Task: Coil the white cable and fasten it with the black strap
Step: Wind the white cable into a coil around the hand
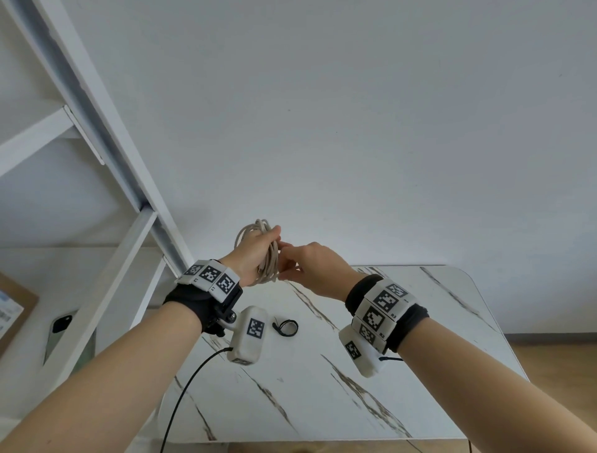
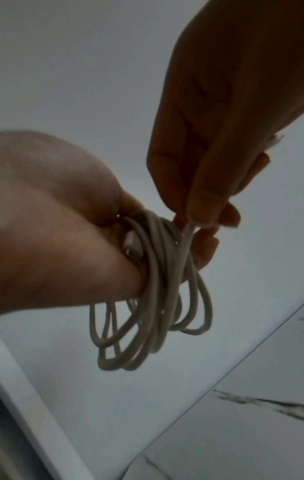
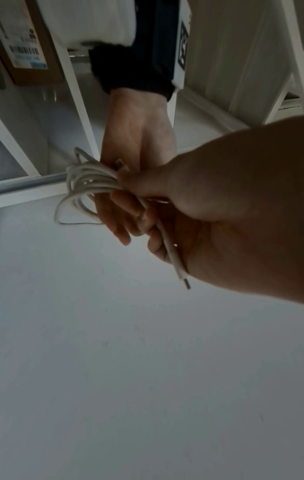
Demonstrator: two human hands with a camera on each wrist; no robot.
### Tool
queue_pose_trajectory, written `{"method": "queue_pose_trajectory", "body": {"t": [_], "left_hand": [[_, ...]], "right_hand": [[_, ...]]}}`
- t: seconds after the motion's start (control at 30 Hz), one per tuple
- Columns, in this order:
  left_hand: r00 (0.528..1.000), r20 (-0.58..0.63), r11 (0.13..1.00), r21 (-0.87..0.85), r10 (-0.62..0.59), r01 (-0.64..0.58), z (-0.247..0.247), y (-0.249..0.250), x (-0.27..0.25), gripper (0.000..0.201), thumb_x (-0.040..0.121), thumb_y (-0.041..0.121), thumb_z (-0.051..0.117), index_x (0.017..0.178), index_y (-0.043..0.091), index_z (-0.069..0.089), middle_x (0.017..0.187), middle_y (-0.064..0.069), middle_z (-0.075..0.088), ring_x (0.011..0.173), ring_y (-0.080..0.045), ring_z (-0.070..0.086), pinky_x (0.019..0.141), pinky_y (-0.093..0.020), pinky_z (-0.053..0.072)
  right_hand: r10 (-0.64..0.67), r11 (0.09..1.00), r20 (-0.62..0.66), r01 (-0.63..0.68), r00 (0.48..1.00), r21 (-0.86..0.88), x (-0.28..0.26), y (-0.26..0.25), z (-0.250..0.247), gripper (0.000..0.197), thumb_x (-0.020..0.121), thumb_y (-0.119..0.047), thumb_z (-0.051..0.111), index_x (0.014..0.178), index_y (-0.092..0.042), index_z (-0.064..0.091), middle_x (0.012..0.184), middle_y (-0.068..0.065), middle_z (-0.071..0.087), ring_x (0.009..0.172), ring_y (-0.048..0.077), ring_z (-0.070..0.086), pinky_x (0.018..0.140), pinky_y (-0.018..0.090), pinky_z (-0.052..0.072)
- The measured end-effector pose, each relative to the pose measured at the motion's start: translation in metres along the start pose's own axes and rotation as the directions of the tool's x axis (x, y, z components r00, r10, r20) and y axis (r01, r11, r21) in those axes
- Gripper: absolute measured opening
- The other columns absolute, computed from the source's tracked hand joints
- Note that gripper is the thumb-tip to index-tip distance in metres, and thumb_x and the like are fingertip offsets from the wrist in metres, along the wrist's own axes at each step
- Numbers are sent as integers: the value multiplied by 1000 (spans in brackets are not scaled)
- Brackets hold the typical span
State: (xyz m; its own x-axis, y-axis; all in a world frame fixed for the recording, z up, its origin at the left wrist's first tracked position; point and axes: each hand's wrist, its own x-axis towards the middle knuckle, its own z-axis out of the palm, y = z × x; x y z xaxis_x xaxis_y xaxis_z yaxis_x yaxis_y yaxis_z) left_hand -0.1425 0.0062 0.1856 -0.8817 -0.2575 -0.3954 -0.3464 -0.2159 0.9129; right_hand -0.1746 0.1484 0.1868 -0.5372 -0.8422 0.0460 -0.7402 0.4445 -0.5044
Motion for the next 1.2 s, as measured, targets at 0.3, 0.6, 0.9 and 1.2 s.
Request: {"method": "queue_pose_trajectory", "body": {"t": [0.3,0.6,0.9,1.2], "left_hand": [[971,190,977,183,-148,113,-3,-7,-14,32,95,23,50,68,8,59,55,-10,60,44,-23,59,45,-25,49],[887,372,961,96,-276,259,-7,-11,-14,68,90,69,15,65,12,43,42,-3,36,34,-16,31,40,-21,32],[809,499,950,187,-310,249,-14,-10,-18,26,81,29,59,65,16,42,35,7,28,28,-5,23,34,-16,23],[742,545,919,183,-391,350,-24,-10,-18,27,81,16,44,55,16,48,35,7,31,27,-3,25,33,-16,25]], "right_hand": [[-56,998,-90,58,994,15,0,4,-15,14,80,-27,69,88,-16,70,82,-7,71,69,7,54,95,35,42],[39,971,-90,-16,995,237,0,12,-24,10,83,-18,69,88,-10,73,86,1,73,81,14,64,72,10,43],[59,948,-102,-24,993,317,-1,19,-9,17,87,-14,62,103,-10,58,109,1,61,101,15,57,88,29,47],[50,930,153,-102,987,354,1,20,0,46,92,-5,49,136,-18,48,131,2,57,122,15,50,107,31,38]]}}
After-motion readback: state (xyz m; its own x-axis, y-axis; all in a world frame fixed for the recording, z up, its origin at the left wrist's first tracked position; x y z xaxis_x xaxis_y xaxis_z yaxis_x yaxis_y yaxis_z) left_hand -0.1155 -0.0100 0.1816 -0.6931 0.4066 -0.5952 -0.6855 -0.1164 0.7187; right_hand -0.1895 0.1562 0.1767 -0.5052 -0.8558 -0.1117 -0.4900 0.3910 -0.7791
